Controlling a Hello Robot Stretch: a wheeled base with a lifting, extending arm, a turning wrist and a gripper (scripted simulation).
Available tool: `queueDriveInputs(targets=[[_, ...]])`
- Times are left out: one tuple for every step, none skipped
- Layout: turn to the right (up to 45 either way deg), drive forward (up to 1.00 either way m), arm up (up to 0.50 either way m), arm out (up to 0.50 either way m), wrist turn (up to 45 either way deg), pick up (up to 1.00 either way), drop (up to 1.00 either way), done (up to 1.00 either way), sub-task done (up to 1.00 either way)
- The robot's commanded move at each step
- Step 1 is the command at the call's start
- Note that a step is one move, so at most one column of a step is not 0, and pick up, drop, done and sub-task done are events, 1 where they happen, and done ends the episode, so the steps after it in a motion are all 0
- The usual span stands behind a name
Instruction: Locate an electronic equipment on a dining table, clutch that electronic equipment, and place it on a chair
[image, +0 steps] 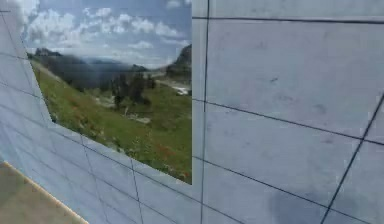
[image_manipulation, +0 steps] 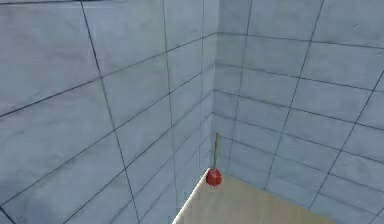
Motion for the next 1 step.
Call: queueDriveInputs(targets=[[-45.0, 0.00, 0.00, 0.00, 0.0, 0.00, 0.00, 0.00, 0.00]])
